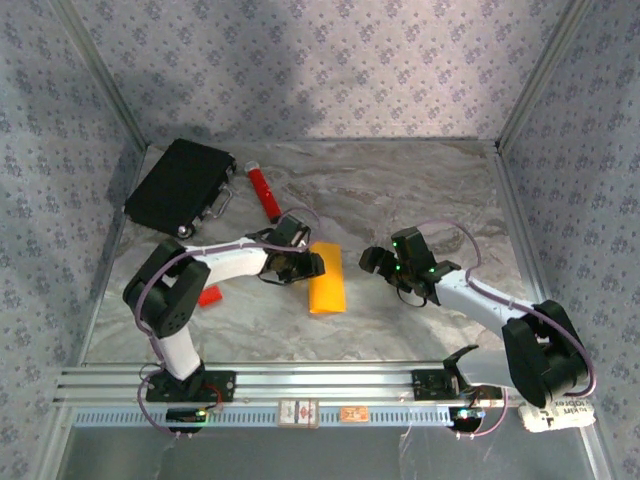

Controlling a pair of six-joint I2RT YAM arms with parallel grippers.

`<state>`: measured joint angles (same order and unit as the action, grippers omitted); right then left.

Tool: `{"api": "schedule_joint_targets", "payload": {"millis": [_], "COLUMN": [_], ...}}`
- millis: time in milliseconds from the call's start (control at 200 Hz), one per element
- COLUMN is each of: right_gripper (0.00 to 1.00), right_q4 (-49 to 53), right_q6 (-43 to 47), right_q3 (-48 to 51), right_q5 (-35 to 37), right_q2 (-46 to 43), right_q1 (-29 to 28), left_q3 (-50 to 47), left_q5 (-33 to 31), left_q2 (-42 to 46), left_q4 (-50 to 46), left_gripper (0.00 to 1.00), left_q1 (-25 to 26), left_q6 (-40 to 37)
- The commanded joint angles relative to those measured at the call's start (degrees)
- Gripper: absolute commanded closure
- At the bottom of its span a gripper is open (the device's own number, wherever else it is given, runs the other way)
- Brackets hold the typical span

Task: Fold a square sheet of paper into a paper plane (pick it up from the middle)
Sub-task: First fold the square sheet of paper in half at the center of the table.

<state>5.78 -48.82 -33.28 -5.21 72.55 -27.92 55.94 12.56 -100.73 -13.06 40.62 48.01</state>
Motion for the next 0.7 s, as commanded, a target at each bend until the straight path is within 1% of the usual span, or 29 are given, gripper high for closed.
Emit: {"api": "schedule_joint_targets", "payload": {"millis": [0,165,425,695], "right_gripper": [0.09,0.09,0.09,0.08], "right_q4": [1.52,1.78,1.63,2.07], "right_q6": [0.74,0.86,1.00,1.25], "right_q3": [-1.72,-1.69,-1.55,-1.61], "right_q5": [1.08,1.24,1.35,1.52], "right_q2": [0.57,0.53,0.57,0.55], "right_q1": [-0.31,-0.38,-0.47,-0.44], "left_q3": [0.69,1.71,2.72,3.56], "left_q5": [-1.91,-2.62,-2.28,-3.42], "left_q2": [-3.84,-5.11,-6.98,-9.03], "left_q4": [-2.84,-4.82,-5.35,-6.41], "left_gripper": [0.45,0.44,0.44,0.43], "left_q1": [0.12,0.10,0.30,1.01], "left_q6": [-0.17,-0.33,-0.83,-1.95]}}
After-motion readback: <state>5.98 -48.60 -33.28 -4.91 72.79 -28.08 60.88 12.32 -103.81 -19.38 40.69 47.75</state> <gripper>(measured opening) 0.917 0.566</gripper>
